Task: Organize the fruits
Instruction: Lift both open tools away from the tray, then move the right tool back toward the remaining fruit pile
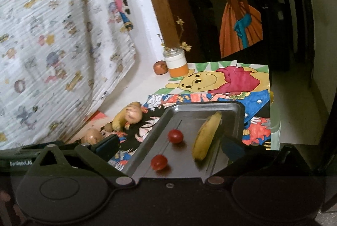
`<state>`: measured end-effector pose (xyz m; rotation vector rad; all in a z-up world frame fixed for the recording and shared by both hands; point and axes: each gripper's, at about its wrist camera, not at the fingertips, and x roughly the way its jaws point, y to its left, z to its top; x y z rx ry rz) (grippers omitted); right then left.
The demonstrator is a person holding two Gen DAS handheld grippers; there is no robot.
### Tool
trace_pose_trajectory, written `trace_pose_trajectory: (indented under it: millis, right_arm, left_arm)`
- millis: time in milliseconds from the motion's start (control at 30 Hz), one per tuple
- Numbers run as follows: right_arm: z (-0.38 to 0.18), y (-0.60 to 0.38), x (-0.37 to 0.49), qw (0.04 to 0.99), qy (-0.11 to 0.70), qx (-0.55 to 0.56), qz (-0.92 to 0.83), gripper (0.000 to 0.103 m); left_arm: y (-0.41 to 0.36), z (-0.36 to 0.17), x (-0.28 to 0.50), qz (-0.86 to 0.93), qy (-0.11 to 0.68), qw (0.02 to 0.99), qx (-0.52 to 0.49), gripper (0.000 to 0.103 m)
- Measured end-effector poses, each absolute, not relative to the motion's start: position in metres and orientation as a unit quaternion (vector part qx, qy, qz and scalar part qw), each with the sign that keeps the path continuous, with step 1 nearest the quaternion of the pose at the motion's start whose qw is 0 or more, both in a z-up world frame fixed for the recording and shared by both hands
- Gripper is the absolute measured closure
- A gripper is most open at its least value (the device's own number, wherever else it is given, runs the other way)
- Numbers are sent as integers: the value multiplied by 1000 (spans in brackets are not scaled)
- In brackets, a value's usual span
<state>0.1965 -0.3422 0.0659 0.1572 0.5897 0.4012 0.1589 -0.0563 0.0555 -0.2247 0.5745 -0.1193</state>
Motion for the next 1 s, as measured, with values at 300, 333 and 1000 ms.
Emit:
trace_pose_trajectory:
  millis: [300,333,1000]
  right_arm:
    - [59,-319,155,927,315,46,200,0]
    - [56,-316,152,924,323,41,200,0]
    - [32,-261,115,878,415,6,240,1]
  left_arm:
    - [-32,50,122,-48,290,950,-101,0]
    - [-29,48,119,-46,296,949,-100,0]
    - [2,14,80,-26,344,937,-56,0]
